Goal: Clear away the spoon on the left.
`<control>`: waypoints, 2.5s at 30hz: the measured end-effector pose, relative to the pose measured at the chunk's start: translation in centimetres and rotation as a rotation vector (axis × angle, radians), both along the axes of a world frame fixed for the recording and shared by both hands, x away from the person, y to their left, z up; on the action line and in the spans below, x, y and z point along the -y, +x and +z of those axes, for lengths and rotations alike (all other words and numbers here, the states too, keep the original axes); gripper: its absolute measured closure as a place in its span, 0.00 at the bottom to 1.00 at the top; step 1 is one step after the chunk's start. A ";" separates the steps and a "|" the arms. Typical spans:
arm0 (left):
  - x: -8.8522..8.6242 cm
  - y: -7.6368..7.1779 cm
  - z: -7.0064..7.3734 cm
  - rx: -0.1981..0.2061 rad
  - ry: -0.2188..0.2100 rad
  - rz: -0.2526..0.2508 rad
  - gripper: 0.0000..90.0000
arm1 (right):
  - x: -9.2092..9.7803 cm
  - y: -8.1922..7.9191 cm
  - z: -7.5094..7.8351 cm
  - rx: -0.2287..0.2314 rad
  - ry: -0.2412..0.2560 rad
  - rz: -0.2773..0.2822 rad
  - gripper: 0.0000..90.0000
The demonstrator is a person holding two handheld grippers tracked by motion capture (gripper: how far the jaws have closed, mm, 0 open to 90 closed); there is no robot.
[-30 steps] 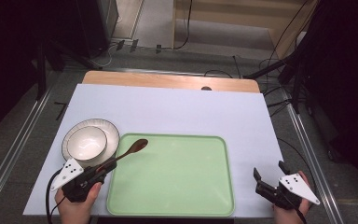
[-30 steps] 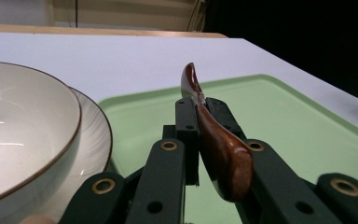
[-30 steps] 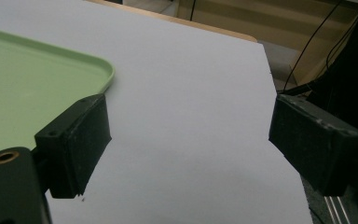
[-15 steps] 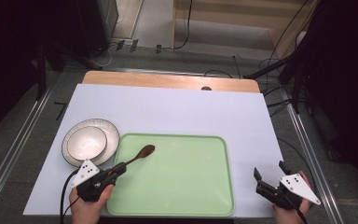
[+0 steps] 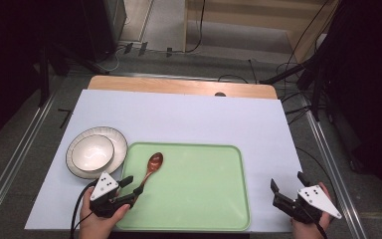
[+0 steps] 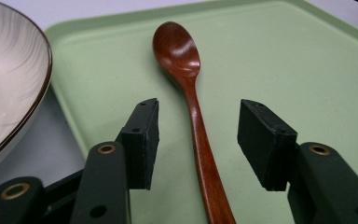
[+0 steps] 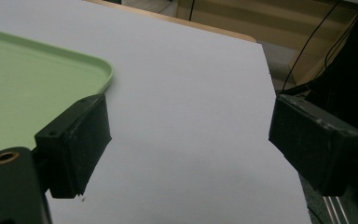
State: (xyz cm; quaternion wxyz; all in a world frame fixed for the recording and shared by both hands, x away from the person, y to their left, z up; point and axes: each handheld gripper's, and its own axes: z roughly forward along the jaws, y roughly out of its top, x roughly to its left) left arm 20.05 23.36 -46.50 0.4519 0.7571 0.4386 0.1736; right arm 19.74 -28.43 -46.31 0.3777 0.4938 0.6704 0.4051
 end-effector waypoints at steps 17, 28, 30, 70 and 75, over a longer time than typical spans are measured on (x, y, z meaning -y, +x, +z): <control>2.8 4.4 0.9 -0.170 -0.043 -0.098 1.00 | 0.0 0.0 0.0 0.006 0.004 0.002 0.15; 3.7 5.9 0.0 -0.262 0.022 -0.030 1.00 | 0.2 0.1 0.0 0.008 0.006 0.001 0.15; 3.5 6.1 0.0 -0.259 0.016 -0.008 1.00 | 0.1 0.0 0.0 0.009 0.004 0.004 0.15; 1.6 4.6 2.8 -0.042 -0.037 -0.001 0.58 | 0.2 0.0 0.0 0.006 0.005 0.004 0.15; 0.9 4.0 3.8 -0.015 -0.070 -0.030 0.43 | 0.2 0.0 0.0 0.004 0.006 0.003 0.15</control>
